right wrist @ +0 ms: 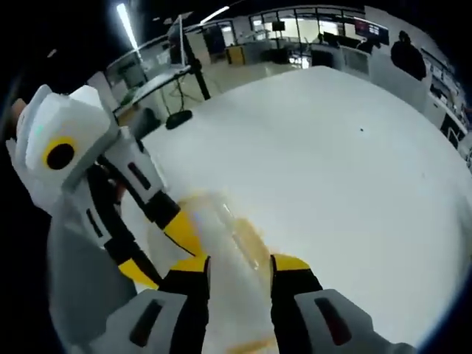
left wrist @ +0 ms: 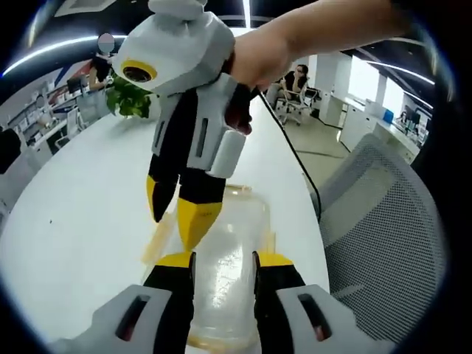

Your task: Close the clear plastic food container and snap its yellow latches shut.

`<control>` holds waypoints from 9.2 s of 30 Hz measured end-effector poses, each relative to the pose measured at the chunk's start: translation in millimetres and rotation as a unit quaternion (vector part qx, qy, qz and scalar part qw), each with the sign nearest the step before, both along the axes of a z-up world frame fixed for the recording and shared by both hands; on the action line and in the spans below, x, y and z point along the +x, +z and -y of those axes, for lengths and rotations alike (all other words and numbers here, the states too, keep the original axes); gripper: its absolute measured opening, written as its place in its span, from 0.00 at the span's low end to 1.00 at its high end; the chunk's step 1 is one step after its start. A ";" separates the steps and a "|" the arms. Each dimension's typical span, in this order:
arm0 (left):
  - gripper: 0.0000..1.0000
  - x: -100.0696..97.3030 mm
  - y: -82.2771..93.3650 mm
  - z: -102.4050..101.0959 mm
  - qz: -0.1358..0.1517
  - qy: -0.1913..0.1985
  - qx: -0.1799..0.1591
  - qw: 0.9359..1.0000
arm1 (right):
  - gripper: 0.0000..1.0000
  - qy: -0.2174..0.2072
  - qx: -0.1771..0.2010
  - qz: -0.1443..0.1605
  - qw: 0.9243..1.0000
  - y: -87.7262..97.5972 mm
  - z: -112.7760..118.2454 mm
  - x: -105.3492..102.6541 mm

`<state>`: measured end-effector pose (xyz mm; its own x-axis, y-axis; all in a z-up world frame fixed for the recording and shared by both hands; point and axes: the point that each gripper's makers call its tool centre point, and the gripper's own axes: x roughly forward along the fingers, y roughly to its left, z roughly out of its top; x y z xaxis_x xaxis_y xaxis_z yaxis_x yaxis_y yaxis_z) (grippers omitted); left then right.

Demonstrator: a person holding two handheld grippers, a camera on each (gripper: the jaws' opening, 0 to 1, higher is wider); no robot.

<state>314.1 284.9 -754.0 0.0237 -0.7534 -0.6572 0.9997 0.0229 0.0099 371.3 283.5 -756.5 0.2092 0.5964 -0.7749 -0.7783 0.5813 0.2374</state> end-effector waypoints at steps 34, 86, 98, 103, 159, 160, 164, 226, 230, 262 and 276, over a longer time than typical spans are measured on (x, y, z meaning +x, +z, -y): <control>0.43 -15.0 -14.5 5.2 0.166 -0.082 0.145 0.972 | 0.30 0.185 -0.063 -0.078 0.978 -13.0 -8.0 1.0; 0.41 -24.0 -15.8 13.0 0.163 -0.013 0.134 0.977 | 0.18 0.327 -0.244 -0.157 0.899 -16.6 -5.3 -13.6; 0.89 -52.1 -10.4 26.8 0.075 -0.019 0.111 0.991 | 0.34 0.327 -0.158 -0.043 0.931 -0.8 -16.0 0.5; 0.88 -61.7 -2.1 29.1 0.082 -0.044 0.097 0.991 | 0.56 0.302 -0.170 -0.043 0.937 0.2 -5.1 3.3; 0.87 8.4 -22.8 -26.8 -0.005 -0.058 0.225 0.973 | 0.73 0.288 -0.174 0.039 0.941 -17.0 36.2 -59.4; 0.87 8.2 -23.3 -25.8 -0.004 -0.058 0.225 0.973 | 0.73 0.287 -0.175 0.038 0.941 -17.7 36.5 -59.3; 0.85 7.5 -30.6 -23.4 0.006 -0.064 0.233 0.970 | 0.74 0.289 -0.177 0.038 0.940 -22.9 36.3 -60.1; 0.83 16.5 -49.2 -73.0 0.027 -0.052 0.271 0.961 | 0.74 0.284 -0.180 0.059 0.940 -34.7 -18.3 -48.7; 0.84 15.9 -49.3 -80.7 0.026 -0.051 0.272 0.961 | 0.74 0.287 -0.185 0.057 0.938 -34.9 -26.2 -48.8; 0.85 23.9 -50.4 -134.7 0.022 -0.043 0.267 0.962 | 0.75 0.281 -0.181 0.065 0.940 -36.2 -81.9 -41.2; 0.86 23.3 -51.5 -134.9 0.021 -0.042 0.268 0.962 | 0.76 0.280 -0.175 0.068 0.941 -36.1 -83.0 -42.0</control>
<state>337.4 419.9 -805.5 0.0138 -0.3061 -0.9519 0.9962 -0.0772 0.0392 329.3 366.5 -792.6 0.0494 0.3549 -0.9336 -0.9953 0.0952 -0.0165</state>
